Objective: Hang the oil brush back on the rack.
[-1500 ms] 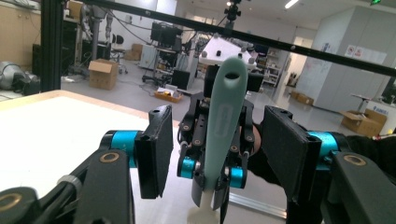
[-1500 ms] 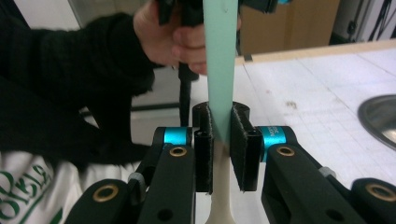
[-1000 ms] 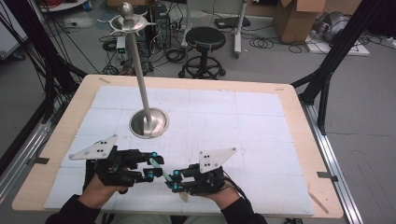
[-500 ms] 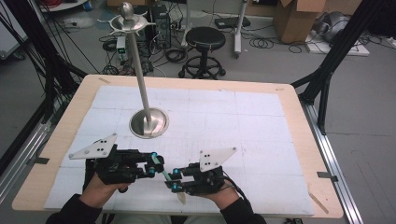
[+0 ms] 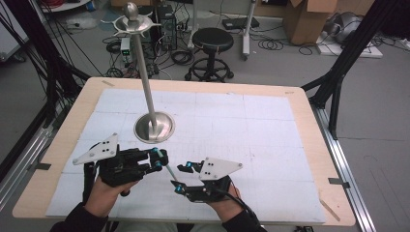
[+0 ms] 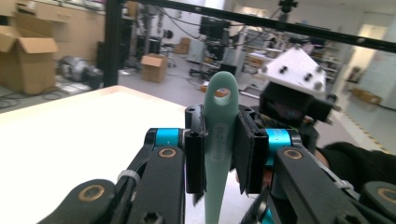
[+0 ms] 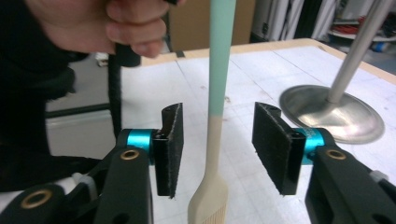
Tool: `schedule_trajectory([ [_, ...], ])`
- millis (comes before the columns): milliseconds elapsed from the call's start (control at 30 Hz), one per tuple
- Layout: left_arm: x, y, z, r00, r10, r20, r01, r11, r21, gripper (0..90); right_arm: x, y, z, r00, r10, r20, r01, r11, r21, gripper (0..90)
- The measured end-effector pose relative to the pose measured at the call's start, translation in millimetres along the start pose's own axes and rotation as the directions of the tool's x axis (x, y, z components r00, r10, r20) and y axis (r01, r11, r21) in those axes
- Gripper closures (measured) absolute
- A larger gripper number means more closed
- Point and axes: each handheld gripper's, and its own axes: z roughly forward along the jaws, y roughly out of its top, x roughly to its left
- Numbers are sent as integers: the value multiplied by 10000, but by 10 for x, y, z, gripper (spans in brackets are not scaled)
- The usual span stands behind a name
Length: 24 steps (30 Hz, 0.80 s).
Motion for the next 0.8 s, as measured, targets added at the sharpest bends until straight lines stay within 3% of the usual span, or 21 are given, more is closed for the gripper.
schedule_trajectory([
  [233,-37,14,23,9995,76,-315,-78,9999,-75,755,26,-11,72,9980,-127,621,107,9994,329,611],
  [433,-68,4,65,9987,152,-484,-155,9999,-42,755,37,-12,97,9947,-253,997,211,9988,437,732],
  [500,-67,3,68,9986,141,-502,-144,9999,-56,754,47,-11,94,9937,-331,1069,284,9986,447,803],
  [633,-59,6,65,9996,-2,-282,-3,9998,-185,747,58,-3,64,9926,-433,1136,393,9986,367,829],
  [667,-54,6,66,9999,-19,-148,16,9997,-229,732,52,-2,55,9922,-506,1137,469,9983,348,834],
  [800,-23,8,48,9995,-207,243,216,9990,-381,514,38,-1,43,9977,-264,620,248,9994,256,837],
])
